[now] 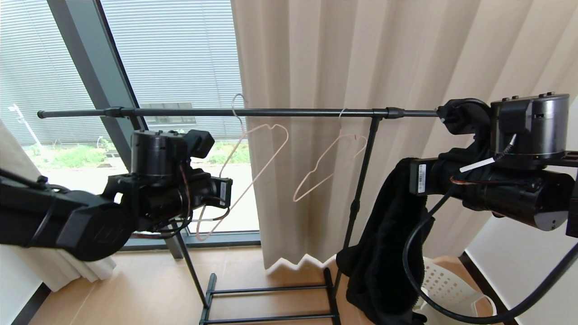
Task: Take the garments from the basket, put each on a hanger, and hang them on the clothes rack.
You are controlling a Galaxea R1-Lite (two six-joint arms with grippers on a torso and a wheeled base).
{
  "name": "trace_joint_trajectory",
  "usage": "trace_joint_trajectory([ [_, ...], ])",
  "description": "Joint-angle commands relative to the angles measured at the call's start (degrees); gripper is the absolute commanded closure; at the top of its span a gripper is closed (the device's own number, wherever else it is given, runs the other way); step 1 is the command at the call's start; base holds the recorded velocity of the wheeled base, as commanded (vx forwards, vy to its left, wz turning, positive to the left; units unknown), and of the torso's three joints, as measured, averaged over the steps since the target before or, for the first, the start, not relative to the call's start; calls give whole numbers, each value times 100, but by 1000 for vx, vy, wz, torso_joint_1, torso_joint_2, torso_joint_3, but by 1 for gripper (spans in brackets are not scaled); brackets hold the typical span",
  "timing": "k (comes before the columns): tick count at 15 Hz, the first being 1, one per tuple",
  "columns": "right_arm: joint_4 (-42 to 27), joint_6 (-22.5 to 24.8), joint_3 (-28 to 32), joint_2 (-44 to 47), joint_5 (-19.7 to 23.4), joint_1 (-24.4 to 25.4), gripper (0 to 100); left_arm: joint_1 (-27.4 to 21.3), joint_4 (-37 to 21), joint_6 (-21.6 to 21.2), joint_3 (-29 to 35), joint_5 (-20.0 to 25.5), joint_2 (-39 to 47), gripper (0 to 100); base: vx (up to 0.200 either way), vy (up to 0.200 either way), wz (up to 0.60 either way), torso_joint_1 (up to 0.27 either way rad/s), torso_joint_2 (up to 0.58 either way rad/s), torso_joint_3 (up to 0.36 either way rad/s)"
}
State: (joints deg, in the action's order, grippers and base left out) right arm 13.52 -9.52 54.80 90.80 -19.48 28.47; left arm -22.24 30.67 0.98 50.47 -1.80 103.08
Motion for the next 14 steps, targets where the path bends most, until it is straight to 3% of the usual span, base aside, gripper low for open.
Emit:
trace_joint_trajectory([
  [1,2,240,224,421,-65,1,100,-18,1204,-115,-1320,22,-746,100,0,0,0,0,0,0],
  [2,-25,548,514,615,-276,-8,100,-88,1899,-168,-1760,31,-825,100,0,0,0,0,0,0],
  [3,-34,794,655,703,-434,-16,100,-211,2118,-177,-1927,31,-930,100,0,0,0,0,0,0],
  [7,10,1488,1130,1177,-944,-421,100,-580,2136,-194,-2173,769,-1379,100,0,0,0,0,0,0],
  [14,177,1550,1894,1898,-1401,-553,100,-1248,2259,-308,-3148,1270,-1220,100,0,0,0,0,0,0],
])
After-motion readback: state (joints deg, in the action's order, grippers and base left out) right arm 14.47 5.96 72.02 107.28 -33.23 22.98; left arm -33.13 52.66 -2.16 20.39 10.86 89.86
